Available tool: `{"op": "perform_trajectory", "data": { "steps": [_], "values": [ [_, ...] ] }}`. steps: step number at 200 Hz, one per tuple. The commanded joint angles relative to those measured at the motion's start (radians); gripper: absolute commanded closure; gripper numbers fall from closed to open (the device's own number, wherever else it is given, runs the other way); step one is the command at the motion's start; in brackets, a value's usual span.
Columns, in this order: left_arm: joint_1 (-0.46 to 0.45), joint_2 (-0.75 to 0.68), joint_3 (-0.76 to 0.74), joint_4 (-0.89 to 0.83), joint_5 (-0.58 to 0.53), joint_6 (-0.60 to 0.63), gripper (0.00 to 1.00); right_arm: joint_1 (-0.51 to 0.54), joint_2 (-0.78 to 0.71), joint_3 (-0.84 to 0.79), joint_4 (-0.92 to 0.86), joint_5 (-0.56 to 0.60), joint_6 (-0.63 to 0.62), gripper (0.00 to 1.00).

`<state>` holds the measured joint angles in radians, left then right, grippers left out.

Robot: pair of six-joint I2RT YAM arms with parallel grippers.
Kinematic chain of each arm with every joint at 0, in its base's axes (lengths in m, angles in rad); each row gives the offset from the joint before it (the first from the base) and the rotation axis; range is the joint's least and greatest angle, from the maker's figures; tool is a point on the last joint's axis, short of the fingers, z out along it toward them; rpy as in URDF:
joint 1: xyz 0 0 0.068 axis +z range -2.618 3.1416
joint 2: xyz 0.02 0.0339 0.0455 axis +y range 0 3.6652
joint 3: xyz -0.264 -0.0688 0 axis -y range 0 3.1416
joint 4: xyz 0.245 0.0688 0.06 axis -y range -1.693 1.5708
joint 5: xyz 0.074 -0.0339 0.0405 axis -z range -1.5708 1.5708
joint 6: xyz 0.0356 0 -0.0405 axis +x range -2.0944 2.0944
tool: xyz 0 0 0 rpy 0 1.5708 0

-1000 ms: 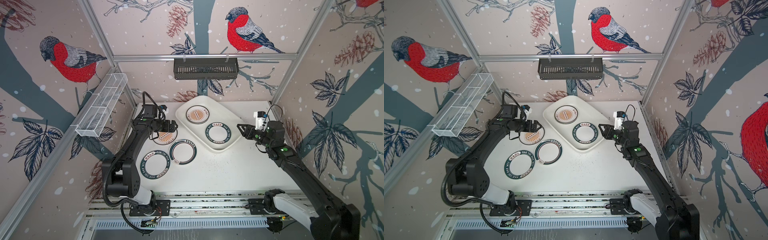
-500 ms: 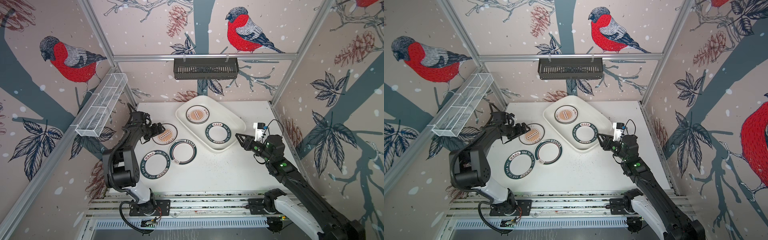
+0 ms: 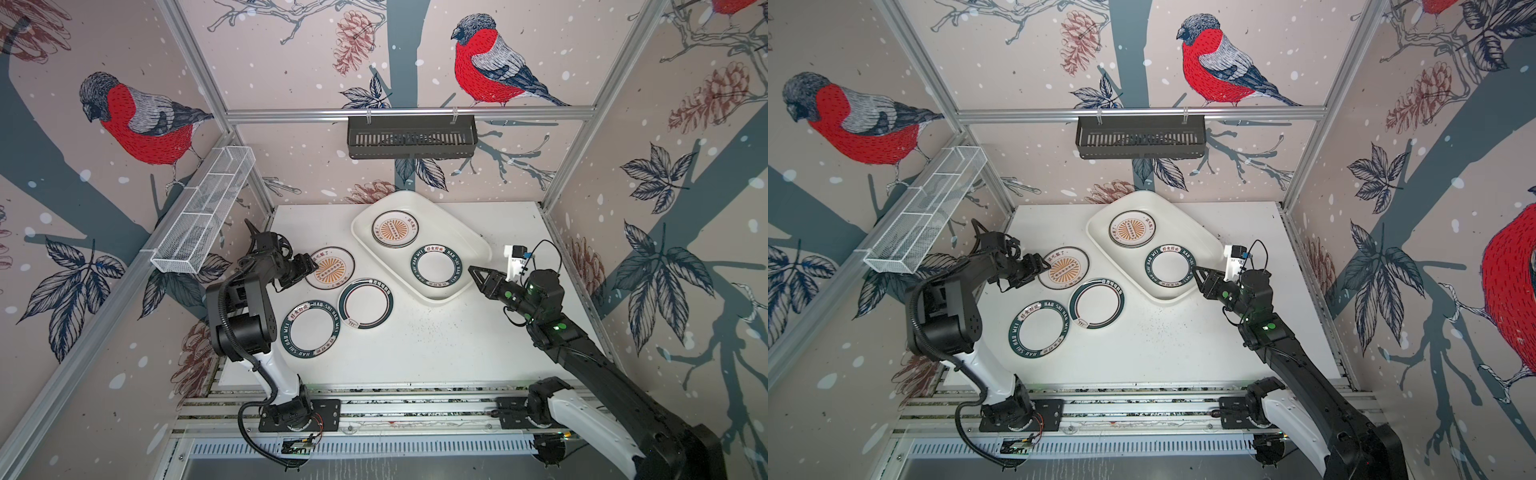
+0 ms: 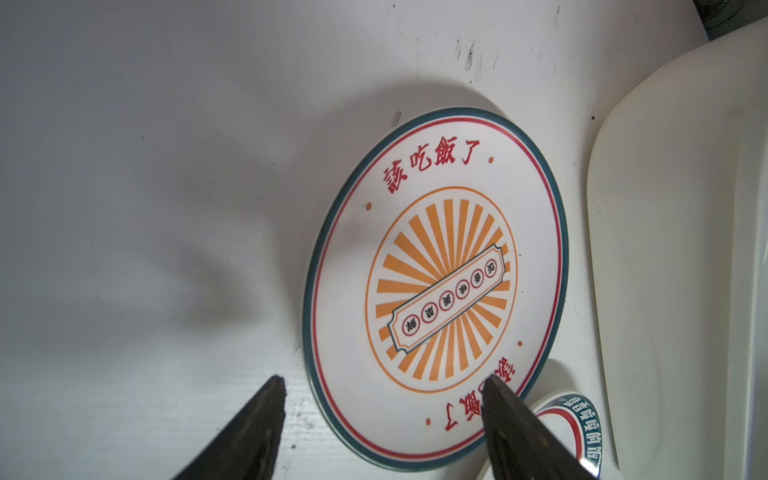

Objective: Place the plates into the plastic bin on the countertop

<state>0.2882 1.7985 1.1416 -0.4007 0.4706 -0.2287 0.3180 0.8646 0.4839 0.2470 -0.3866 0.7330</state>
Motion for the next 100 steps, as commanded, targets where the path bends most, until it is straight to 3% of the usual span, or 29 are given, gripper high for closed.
{"op": "perform_trajectory", "data": {
  "steps": [1, 100],
  "values": [
    [0.007, 0.014, 0.012, 0.037, 0.027, 0.017, 0.30, 0.000, 0.001, 0.002, 0.053, -0.008, 0.011, 0.63],
    [0.021, 0.119, 0.022, 0.077, 0.081, 0.004, 0.48, 0.002, 0.032, 0.009, 0.080, -0.009, 0.035, 0.65]
  ]
}}
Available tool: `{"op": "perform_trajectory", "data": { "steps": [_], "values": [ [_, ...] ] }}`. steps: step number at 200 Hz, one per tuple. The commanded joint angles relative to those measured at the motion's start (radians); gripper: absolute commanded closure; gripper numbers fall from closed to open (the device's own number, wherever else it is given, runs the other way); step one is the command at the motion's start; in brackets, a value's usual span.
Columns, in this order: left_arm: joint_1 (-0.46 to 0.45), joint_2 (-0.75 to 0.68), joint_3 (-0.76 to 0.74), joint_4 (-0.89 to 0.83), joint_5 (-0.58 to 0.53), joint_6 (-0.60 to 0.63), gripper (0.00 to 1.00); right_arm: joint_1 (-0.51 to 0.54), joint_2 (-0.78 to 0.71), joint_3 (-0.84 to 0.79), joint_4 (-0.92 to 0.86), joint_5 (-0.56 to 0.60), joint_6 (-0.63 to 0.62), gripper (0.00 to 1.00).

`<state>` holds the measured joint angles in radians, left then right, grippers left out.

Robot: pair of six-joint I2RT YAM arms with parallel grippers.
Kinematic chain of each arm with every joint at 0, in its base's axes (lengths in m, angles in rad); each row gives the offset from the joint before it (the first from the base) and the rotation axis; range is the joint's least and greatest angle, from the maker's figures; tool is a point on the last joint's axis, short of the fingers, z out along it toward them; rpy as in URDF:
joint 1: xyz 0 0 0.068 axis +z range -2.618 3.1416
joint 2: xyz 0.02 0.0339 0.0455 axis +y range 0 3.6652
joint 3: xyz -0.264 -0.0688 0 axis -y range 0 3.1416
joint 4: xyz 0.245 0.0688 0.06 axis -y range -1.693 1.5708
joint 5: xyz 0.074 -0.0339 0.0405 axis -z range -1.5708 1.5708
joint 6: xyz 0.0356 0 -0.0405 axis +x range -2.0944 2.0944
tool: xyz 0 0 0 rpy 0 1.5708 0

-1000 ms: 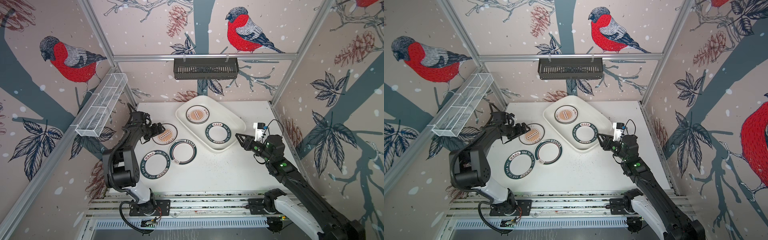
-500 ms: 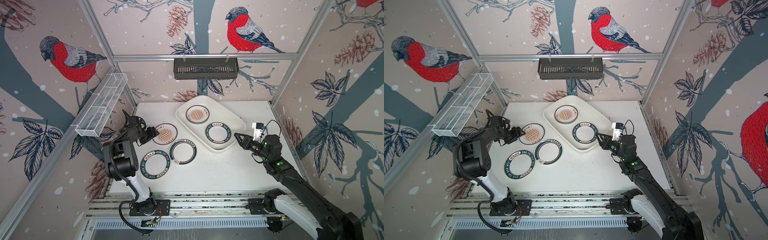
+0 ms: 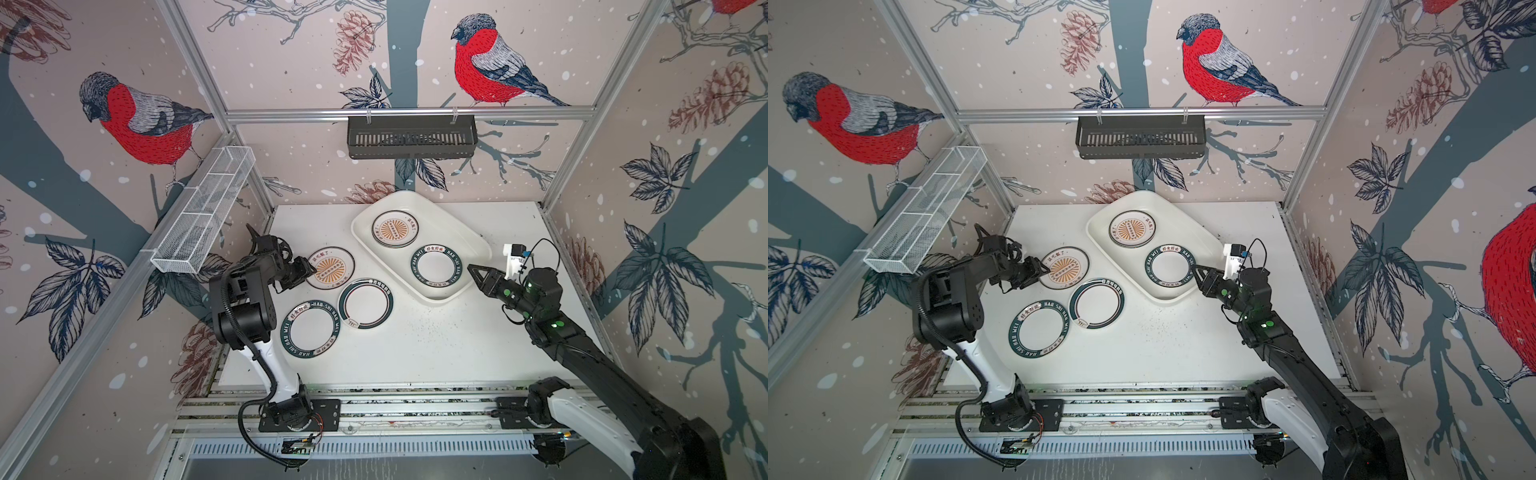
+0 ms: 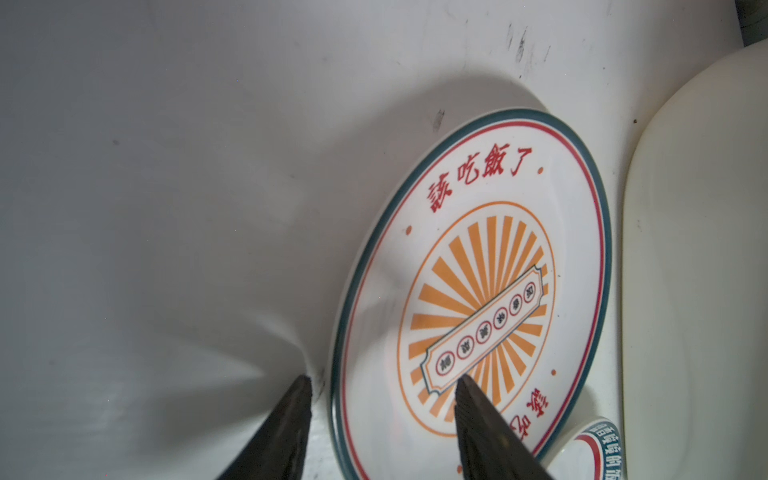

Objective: Place the plates into the plastic bin on the countertop

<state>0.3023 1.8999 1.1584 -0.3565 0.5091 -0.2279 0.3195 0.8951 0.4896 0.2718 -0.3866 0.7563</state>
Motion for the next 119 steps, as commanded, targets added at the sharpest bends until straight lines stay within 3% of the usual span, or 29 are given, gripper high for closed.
{"op": "perform_trajectory", "data": {
  "steps": [1, 83, 119],
  "values": [
    [0.006, 0.018, 0.005, 0.034, 0.044, 0.003, 0.48, 0.001, 0.002, 0.003, 0.056, -0.009, 0.013, 0.65],
    [0.014, 0.059, -0.009, 0.103, 0.124, -0.018, 0.65, 0.015, 0.008, 0.018, 0.089, -0.002, 0.052, 0.66],
    [0.017, 0.070, -0.018, 0.136, 0.160, -0.045, 0.66, 0.025, 0.022, 0.012, 0.105, 0.002, 0.063, 0.67]
  ]
}}
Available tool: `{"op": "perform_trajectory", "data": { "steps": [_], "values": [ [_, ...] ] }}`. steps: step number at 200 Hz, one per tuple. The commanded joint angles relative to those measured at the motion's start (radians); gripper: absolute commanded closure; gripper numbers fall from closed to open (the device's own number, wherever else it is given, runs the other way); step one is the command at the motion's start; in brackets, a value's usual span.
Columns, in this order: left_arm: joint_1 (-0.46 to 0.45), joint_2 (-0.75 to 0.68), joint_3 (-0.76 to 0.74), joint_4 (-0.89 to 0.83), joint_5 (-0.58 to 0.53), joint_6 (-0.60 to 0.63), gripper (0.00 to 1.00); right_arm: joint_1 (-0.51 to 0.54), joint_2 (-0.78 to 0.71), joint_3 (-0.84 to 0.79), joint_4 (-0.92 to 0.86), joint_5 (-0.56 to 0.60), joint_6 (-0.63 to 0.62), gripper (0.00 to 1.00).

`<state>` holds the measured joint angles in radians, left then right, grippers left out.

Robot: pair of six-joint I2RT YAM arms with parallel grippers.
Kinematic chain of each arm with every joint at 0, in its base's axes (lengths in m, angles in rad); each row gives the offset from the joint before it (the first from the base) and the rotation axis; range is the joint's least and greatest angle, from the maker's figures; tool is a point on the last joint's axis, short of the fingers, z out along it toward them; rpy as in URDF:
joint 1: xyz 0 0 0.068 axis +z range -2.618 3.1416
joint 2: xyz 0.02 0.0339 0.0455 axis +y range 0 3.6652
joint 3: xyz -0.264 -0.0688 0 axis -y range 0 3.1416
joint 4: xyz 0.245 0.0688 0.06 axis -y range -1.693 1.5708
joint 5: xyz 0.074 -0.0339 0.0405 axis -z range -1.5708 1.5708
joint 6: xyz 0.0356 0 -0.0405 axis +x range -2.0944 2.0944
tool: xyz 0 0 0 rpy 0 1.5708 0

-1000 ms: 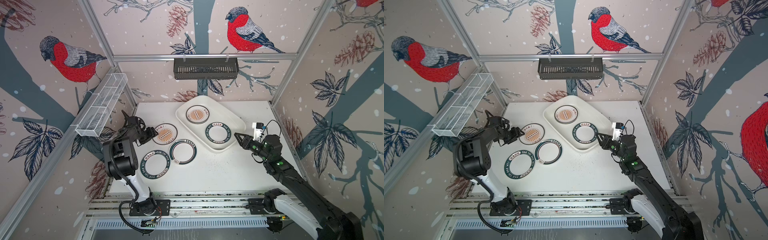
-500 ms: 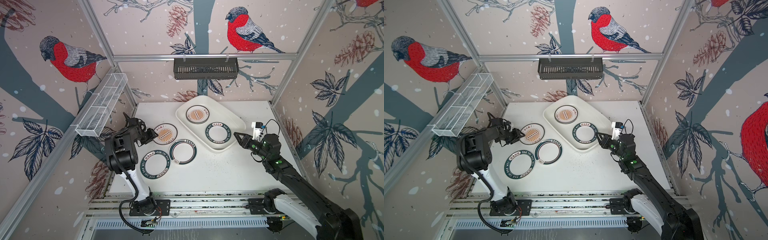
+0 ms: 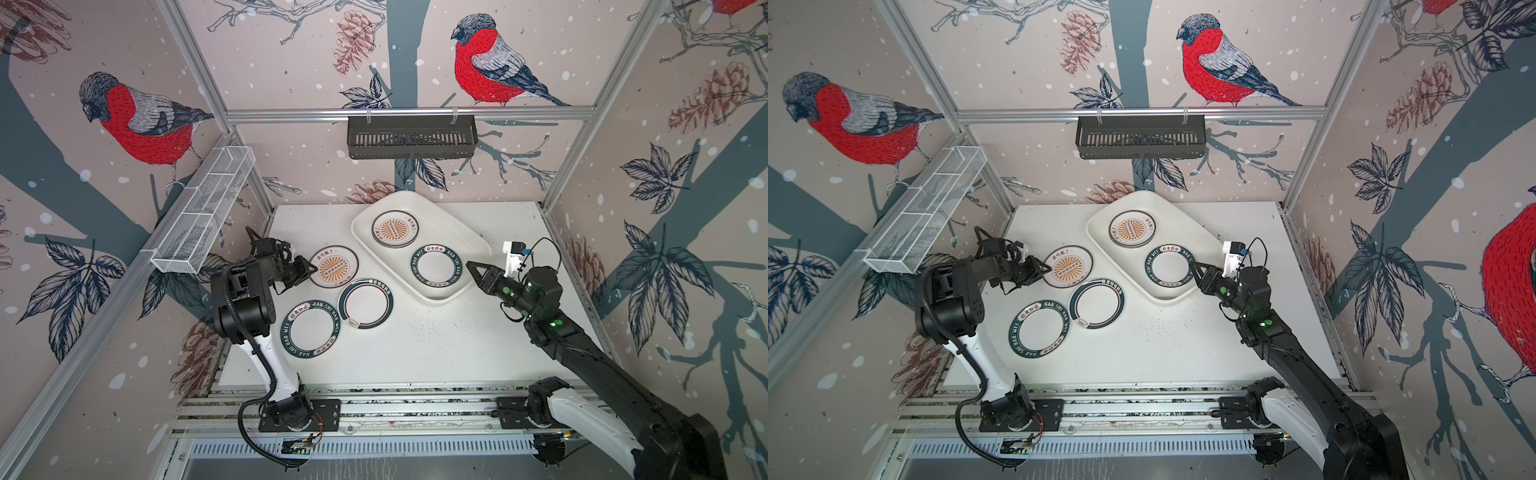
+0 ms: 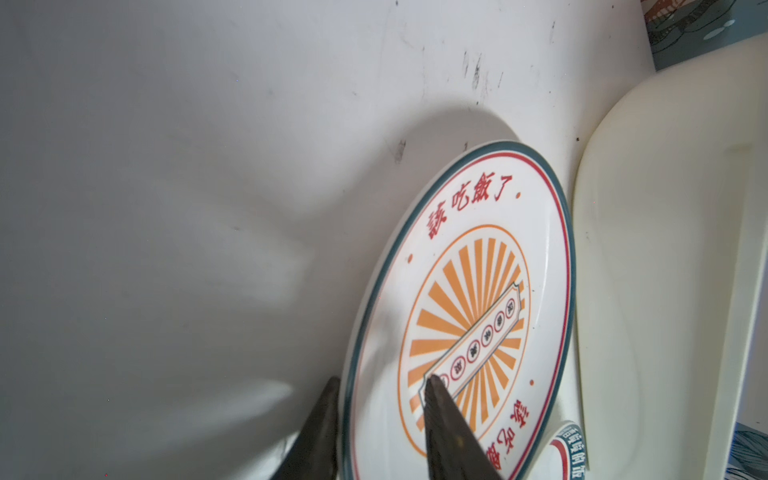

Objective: Place the plates into the plastic bin on the countertop

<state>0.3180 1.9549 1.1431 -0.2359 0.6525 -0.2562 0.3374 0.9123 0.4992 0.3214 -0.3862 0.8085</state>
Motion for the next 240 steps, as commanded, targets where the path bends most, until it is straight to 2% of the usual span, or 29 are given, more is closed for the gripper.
{"op": "perform_trajectory", "data": {
  "steps": [1, 96, 133, 163, 240],
  "values": [
    [0.002, 0.016, -0.002, 0.017, 0.016, -0.017, 0.66, 0.007, 0.006, 0.002, 0.056, 0.002, 0.010, 0.67],
    [0.008, 0.049, -0.008, 0.048, 0.058, -0.052, 0.81, 0.016, 0.031, -0.005, 0.084, 0.004, 0.021, 0.68],
    [0.010, 0.040, -0.017, 0.067, 0.076, -0.065, 0.89, 0.016, 0.031, -0.007, 0.085, 0.006, 0.022, 0.68],
    [0.013, 0.035, -0.017, 0.069, 0.094, -0.074, 1.00, 0.016, 0.037, -0.005, 0.091, 0.006, 0.023, 0.68],
    [0.036, -0.033, -0.030, 0.069, 0.112, -0.092, 1.00, 0.017, 0.063, 0.005, 0.111, -0.001, 0.021, 0.68]
  ]
}}
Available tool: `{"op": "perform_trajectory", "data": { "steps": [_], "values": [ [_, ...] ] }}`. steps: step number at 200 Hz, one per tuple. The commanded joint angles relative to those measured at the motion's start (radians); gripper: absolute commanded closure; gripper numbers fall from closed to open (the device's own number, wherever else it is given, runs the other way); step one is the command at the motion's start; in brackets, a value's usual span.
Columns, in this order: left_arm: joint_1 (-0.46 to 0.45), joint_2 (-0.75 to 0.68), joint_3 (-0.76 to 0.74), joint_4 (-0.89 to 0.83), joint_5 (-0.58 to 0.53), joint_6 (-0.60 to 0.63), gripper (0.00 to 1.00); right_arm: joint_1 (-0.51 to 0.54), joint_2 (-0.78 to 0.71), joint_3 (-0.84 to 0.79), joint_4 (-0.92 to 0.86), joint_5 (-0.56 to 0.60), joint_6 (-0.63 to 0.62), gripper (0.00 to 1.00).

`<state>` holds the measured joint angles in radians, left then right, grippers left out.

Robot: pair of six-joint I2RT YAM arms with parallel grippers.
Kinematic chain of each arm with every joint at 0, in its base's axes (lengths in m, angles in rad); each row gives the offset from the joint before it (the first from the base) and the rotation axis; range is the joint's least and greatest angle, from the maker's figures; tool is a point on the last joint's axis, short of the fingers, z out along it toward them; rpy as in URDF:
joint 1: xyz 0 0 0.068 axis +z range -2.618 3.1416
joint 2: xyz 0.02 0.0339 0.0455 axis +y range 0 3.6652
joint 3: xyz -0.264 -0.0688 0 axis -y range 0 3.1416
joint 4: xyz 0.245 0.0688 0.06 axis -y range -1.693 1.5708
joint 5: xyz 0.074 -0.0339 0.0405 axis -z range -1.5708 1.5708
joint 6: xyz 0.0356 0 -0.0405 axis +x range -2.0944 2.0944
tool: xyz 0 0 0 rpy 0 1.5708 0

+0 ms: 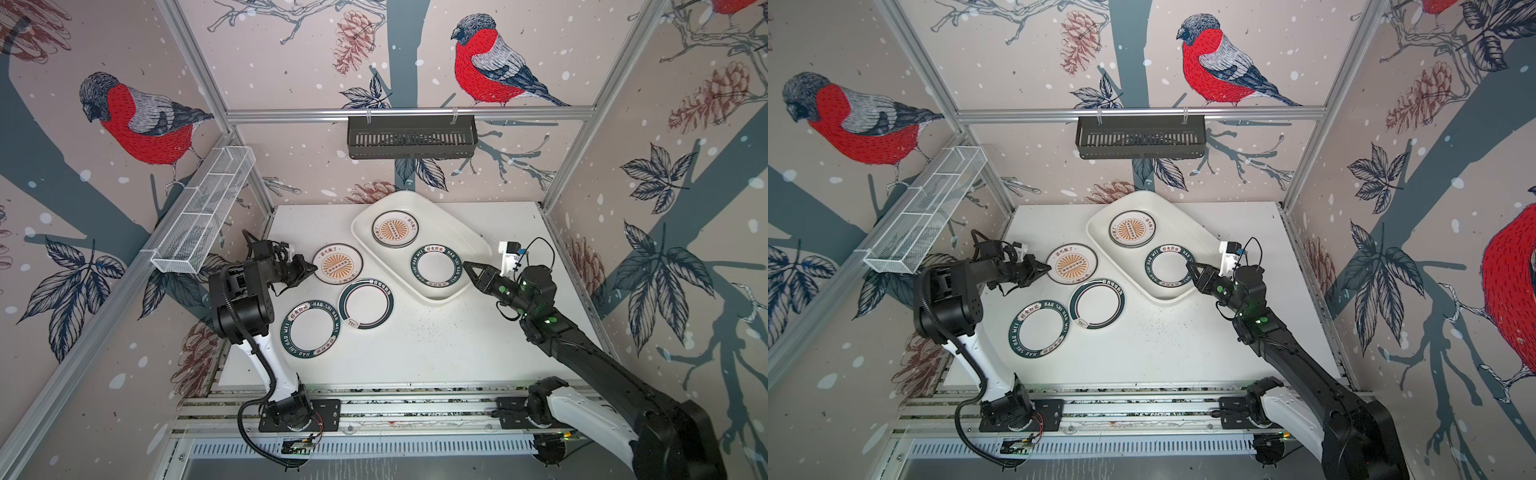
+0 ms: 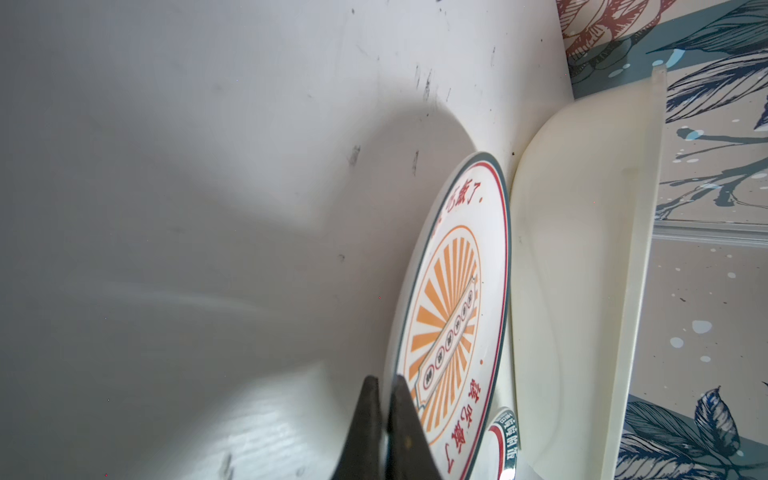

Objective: Place the plates into the plastic bin on the countertop

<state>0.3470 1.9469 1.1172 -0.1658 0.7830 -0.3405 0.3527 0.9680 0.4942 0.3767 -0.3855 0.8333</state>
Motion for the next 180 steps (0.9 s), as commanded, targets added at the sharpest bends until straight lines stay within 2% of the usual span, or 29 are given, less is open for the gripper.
{"op": "perform_trajectory", "data": {
  "steps": [1, 52, 107, 180],
  "values": [
    [0.007, -0.027, -0.005, -0.001, -0.017, -0.008, 1.00, 0.002, 0.007, 0.010, 0.056, -0.002, -0.004, 0.68],
    [0.009, -0.103, -0.027, -0.002, 0.000, -0.040, 1.00, 0.002, 0.022, 0.025, 0.058, -0.008, -0.008, 0.66],
    [0.010, -0.176, -0.006, -0.053, 0.000, -0.053, 1.00, 0.002, 0.042, 0.033, 0.062, -0.013, -0.012, 0.53],
    [0.007, -0.261, -0.013, -0.079, -0.013, -0.092, 1.00, 0.001, 0.083, 0.041, 0.094, -0.053, -0.014, 0.53]
  ]
}}
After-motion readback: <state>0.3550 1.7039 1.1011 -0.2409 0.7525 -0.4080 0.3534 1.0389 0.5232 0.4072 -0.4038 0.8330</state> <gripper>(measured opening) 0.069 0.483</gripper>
